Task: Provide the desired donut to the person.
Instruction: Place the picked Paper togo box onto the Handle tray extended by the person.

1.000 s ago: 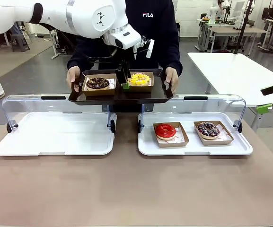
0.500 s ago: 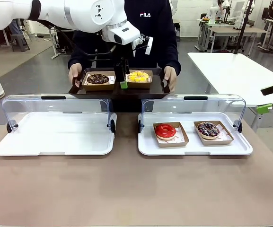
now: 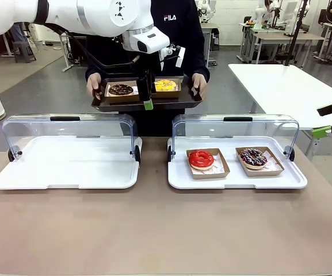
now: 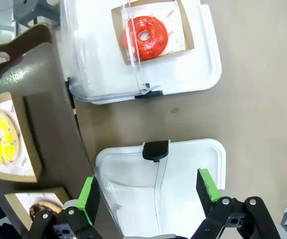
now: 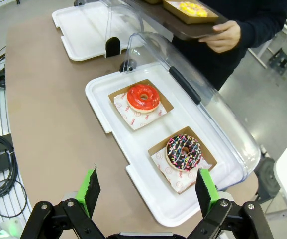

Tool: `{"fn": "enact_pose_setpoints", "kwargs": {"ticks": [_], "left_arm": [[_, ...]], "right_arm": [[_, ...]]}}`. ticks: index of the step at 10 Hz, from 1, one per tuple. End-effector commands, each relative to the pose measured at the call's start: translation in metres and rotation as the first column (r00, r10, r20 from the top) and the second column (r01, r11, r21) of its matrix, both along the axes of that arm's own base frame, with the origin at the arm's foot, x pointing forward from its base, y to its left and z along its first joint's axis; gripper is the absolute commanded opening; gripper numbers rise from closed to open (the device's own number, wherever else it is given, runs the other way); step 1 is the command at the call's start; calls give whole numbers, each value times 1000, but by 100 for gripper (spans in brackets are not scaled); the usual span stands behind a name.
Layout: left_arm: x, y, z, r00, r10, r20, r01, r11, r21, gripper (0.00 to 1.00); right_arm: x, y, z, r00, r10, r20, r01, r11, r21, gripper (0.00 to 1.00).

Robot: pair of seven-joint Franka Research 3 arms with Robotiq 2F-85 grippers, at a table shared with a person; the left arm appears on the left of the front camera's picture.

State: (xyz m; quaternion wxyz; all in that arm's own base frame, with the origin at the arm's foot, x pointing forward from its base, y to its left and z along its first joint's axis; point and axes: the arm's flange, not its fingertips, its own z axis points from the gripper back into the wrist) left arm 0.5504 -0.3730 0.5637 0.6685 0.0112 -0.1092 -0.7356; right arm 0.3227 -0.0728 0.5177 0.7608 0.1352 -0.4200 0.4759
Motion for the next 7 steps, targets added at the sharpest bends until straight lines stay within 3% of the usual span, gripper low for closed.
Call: {"fn": "enact_pose_setpoints", "kwargs": {"ticks": [1,7], "left_arm": [[3,-1,1,1000,3,31,-3,1000,-2,100],[3,-1,1,1000,3,31,-3,1000,-2,100]], "right_arm": [[2,0,-1,1000,12,8,-12,1000,23,100],[2,0,-1,1000,12,8,-12,1000,23,100]]}}
